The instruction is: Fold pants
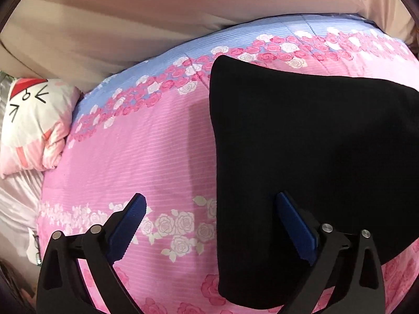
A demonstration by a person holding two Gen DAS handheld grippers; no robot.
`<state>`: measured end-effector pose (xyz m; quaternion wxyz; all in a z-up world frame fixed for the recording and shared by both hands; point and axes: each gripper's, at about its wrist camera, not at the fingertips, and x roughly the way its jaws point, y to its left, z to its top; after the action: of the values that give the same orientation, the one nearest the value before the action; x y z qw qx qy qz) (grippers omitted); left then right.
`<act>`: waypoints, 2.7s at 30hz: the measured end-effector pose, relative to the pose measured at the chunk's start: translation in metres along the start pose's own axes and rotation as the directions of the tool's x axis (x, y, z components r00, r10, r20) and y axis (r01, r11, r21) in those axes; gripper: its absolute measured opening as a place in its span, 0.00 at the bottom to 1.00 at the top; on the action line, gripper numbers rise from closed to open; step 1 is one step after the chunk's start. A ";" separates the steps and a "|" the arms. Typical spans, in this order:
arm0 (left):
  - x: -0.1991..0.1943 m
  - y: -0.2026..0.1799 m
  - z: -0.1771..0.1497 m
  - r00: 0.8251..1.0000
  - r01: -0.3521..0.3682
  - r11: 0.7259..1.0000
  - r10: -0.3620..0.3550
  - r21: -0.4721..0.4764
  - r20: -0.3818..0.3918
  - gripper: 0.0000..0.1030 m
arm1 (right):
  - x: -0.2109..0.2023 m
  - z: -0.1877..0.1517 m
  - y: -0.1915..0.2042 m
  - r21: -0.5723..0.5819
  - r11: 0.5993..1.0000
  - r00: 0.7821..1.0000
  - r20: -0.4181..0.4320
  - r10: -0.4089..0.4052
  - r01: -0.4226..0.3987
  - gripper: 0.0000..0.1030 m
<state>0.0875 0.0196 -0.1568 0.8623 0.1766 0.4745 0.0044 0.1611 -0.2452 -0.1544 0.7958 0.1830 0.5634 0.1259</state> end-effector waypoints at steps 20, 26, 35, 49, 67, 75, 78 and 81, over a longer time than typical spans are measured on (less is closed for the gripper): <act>-0.013 0.023 -0.028 0.995 0.093 0.995 -0.093 -0.028 0.031 0.95 | 0.073 0.057 0.172 -0.246 0.969 1.000 -0.022 -0.010 0.005 0.02; -0.010 0.026 -0.025 0.993 0.121 0.992 -0.121 -0.045 0.000 0.95 | 0.013 0.039 0.118 -0.037 0.999 0.988 0.148 0.041 -0.036 0.06; -0.017 0.017 -0.015 0.992 0.090 0.995 -0.094 -0.044 -0.089 0.95 | -0.041 -0.044 -0.001 0.120 0.986 0.978 0.157 -0.135 0.116 0.00; -0.016 -0.011 -0.004 0.991 -0.002 1.000 0.004 0.016 -0.134 0.95 | -0.090 -0.085 -0.019 0.196 0.978 0.974 0.198 -0.107 0.068 0.08; 0.050 0.057 -0.032 0.664 0.592 0.545 -0.747 -0.594 -0.024 0.94 | -0.041 -0.120 -0.067 0.327 0.875 0.931 0.208 0.301 -0.356 0.72; 0.039 0.040 -0.029 0.672 0.622 0.592 -0.740 -0.513 -0.039 0.94 | -0.030 -0.120 -0.051 0.295 0.884 0.931 0.157 0.329 -0.362 0.56; 0.039 0.031 -0.019 0.710 0.600 0.654 -0.701 -0.461 -0.070 0.83 | -0.028 -0.111 -0.035 0.273 0.924 0.962 0.126 0.243 -0.269 0.37; 0.035 0.029 -0.016 0.744 0.564 0.711 -0.658 -0.421 -0.114 0.55 | -0.038 -0.106 -0.019 0.241 0.945 0.974 0.113 0.198 -0.220 0.32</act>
<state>0.0977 0.0582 -0.1840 0.7623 -0.1546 0.6039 -0.1741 0.0485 -0.2616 -0.1620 0.7722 0.3465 0.5167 0.1289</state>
